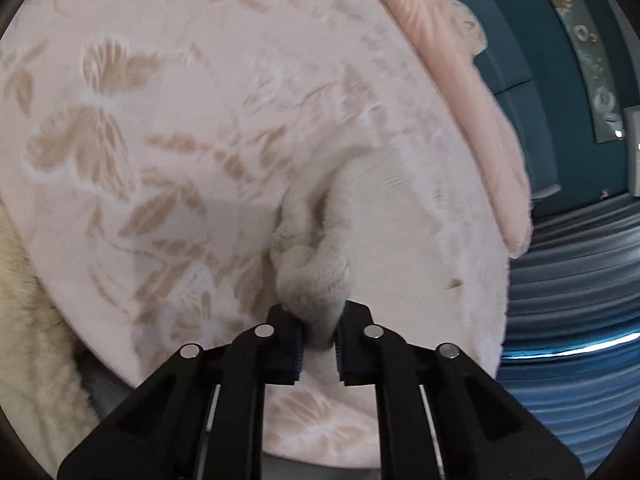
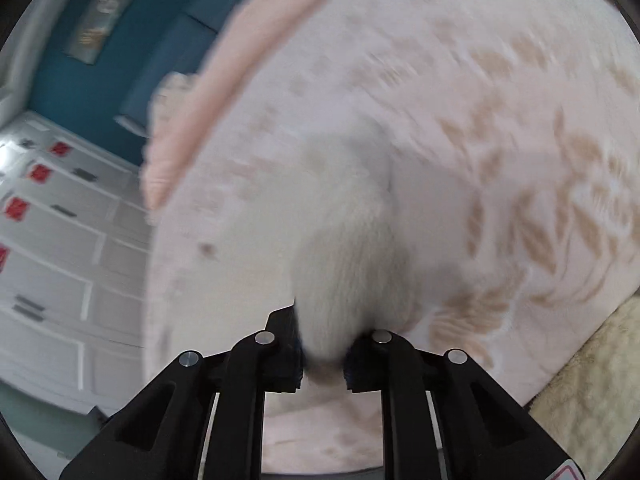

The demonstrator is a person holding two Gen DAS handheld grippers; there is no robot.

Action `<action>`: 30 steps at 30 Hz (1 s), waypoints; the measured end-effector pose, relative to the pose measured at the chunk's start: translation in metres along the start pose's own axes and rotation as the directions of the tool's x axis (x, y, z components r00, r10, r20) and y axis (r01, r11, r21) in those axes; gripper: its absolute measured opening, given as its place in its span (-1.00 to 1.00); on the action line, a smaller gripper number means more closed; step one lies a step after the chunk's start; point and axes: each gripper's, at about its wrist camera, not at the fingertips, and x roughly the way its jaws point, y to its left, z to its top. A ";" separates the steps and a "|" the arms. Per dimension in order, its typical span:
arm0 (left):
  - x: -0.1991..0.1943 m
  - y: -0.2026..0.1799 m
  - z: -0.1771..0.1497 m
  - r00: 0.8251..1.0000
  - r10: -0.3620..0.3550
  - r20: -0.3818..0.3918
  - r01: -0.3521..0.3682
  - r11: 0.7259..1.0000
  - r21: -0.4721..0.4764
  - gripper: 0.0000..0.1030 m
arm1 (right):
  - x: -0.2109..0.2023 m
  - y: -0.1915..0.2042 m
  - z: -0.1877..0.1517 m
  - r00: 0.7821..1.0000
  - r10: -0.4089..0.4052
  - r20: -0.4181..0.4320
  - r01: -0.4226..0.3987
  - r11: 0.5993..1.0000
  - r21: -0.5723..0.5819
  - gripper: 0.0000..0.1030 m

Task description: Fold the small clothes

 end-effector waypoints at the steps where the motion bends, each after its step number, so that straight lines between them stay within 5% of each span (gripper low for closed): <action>1: -0.011 -0.003 0.000 1.000 -0.008 -0.002 0.008 1.000 0.009 -0.82 | -0.011 0.005 0.001 1.000 0.017 0.012 -0.017 1.000 -0.007 -0.82; 4: -0.026 0.002 -0.009 0.999 0.033 -0.017 -0.032 0.999 0.035 -0.82 | -0.035 -0.005 -0.004 1.000 -0.004 0.001 0.004 1.000 -0.016 -0.82; 7: 0.000 0.030 -0.024 0.986 0.150 -0.068 -0.148 0.988 0.040 -0.82 | -0.008 -0.049 -0.020 0.986 -0.132 -0.104 0.132 0.991 -0.001 -0.79; 10: 0.016 0.051 -0.039 0.978 0.181 -0.100 -0.178 0.983 0.034 -0.74 | 0.003 -0.080 -0.039 0.976 -0.128 -0.177 0.145 0.985 0.089 -0.50; 14: -0.018 0.031 -0.034 0.983 0.186 0.002 -0.185 0.975 0.122 -0.45 | -0.041 -0.055 -0.028 0.964 -0.264 -0.030 0.262 0.963 -0.064 -0.15; 17: -0.044 -0.007 -0.023 0.957 0.216 0.191 -0.259 0.937 0.236 -0.09 | -0.052 -0.029 -0.002 0.955 -0.285 0.083 0.296 0.939 -0.174 0.18; 20: -0.026 -0.034 -0.010 0.968 0.170 0.183 -0.221 0.922 0.317 0.26 | -0.020 -0.001 0.031 0.967 -0.246 0.068 0.255 0.938 -0.235 0.21; 25: 0.054 -0.066 0.009 0.965 0.227 0.129 -0.260 0.882 0.394 0.32 | 0.061 0.026 0.052 0.950 -0.312 0.011 0.297 0.892 -0.342 0.22; 27: 0.083 -0.065 0.013 0.957 0.274 0.099 -0.291 0.871 0.395 0.25 | 0.094 0.026 0.056 0.930 -0.366 -0.031 0.332 0.873 -0.358 0.18; 29: 0.098 -0.061 0.019 0.953 0.297 0.057 -0.295 0.871 0.393 -0.47 | 0.103 0.027 0.052 0.924 -0.380 -0.050 0.332 0.859 -0.389 -0.84; 30: 0.096 -0.060 0.022 0.958 0.284 0.032 -0.274 0.883 0.381 -0.82 | 0.102 0.032 0.053 0.929 -0.366 -0.064 0.311 0.861 -0.401 -0.85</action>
